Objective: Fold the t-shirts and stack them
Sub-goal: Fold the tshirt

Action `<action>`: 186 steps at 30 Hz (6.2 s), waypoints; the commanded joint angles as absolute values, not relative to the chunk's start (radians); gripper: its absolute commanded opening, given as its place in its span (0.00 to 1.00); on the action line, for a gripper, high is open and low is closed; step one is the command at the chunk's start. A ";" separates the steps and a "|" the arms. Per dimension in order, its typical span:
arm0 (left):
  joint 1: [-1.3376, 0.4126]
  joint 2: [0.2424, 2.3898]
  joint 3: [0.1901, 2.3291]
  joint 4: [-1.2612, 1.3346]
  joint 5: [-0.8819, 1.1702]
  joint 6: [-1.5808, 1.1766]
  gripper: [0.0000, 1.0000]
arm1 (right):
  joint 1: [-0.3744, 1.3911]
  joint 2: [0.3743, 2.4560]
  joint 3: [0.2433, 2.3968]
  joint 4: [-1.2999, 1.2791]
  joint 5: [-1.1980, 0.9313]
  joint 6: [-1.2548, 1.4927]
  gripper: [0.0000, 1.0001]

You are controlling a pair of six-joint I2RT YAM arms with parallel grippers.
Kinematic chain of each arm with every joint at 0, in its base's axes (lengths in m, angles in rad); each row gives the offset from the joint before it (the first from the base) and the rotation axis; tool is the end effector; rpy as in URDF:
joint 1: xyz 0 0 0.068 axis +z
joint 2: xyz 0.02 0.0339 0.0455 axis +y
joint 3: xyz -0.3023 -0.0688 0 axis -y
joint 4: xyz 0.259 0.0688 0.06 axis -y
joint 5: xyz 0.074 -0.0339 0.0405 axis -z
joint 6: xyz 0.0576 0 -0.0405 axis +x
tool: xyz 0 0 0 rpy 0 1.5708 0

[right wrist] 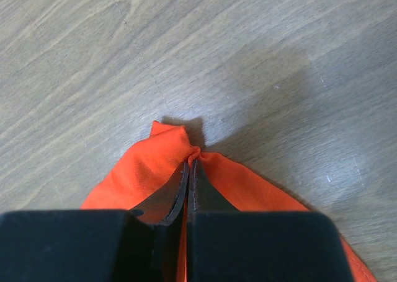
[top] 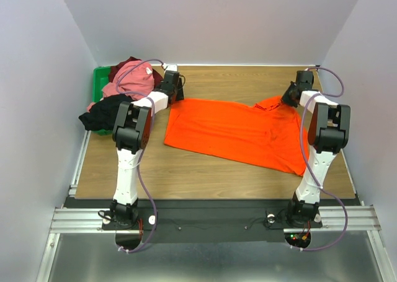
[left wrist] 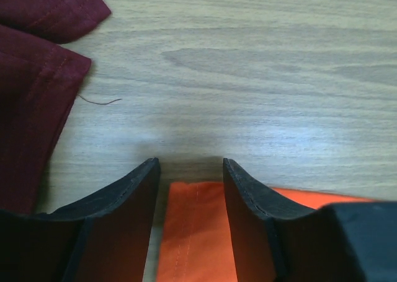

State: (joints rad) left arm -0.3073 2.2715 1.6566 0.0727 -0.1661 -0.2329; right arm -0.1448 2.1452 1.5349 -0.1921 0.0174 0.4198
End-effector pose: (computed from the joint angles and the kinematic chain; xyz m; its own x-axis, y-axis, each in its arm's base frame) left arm 0.5492 -0.1643 0.1767 -0.5163 -0.0750 -0.8531 0.0454 0.9924 -0.1147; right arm 0.5167 -0.0764 0.1734 -0.5860 0.4973 -0.6397 0.4327 0.8596 0.2718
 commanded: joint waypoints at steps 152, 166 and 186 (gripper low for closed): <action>-0.328 1.879 0.956 0.718 0.193 -0.353 0.84 | -0.152 1.465 0.851 -0.132 0.265 0.439 0.02; -0.440 1.996 1.023 0.652 0.141 -0.324 0.84 | -0.152 1.493 0.862 -0.133 0.245 0.442 0.13; -0.538 1.727 0.884 0.630 -0.342 -0.292 0.84 | -0.152 1.514 0.873 -0.133 0.215 0.445 0.18</action>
